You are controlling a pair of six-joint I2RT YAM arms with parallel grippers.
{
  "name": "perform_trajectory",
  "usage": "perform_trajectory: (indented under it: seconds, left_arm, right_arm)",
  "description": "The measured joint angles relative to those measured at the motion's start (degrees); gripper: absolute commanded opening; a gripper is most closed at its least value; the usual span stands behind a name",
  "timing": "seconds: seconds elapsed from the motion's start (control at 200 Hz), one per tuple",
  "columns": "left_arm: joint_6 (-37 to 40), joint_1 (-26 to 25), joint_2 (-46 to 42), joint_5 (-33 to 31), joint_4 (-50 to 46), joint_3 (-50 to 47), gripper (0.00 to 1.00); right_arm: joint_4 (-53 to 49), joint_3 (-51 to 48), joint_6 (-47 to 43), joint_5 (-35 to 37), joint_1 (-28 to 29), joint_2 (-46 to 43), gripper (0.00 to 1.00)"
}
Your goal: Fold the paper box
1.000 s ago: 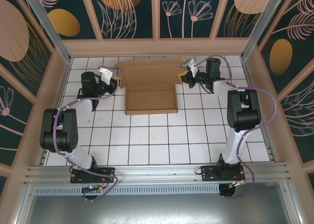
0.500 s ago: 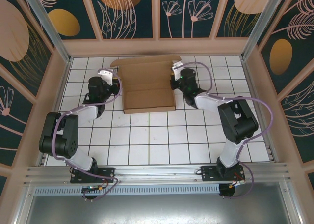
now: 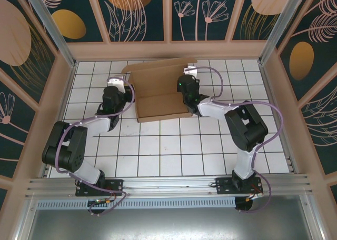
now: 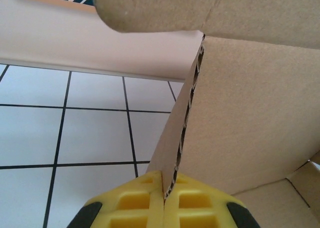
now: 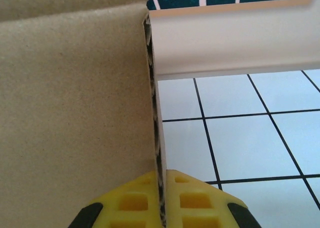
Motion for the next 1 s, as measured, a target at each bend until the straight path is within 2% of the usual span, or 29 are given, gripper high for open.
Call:
perform_trajectory:
  seconds: [0.235, 0.53, 0.686, 0.766, 1.001]
  left_arm:
    - [-3.1, -2.6, 0.4, -4.4, 3.9, -0.1, 0.0]
    - [-6.6, -6.0, 2.1, -8.8, 12.6, -5.9, 0.0]
    - [-7.5, -8.2, 2.9, -11.8, 14.9, -6.8, 0.0]
    - [-8.5, -8.8, 2.9, -13.2, 15.7, -7.5, 0.04]
    - [-12.0, -9.3, 2.9, -14.8, 19.8, -10.5, 0.03]
  right_arm:
    - [4.5, -3.7, 4.3, 3.7, 1.3, 0.0, 0.0]
    - [18.8, -12.9, 4.4, 5.9, 2.6, -1.2, 0.0]
    - [23.6, -15.9, 4.1, 9.4, 3.9, -1.2, 0.0]
    - [26.0, -17.3, 3.9, 11.1, 4.8, -1.2, 0.0]
    - [30.8, -20.2, 3.0, 12.5, 6.4, -1.3, 0.0]
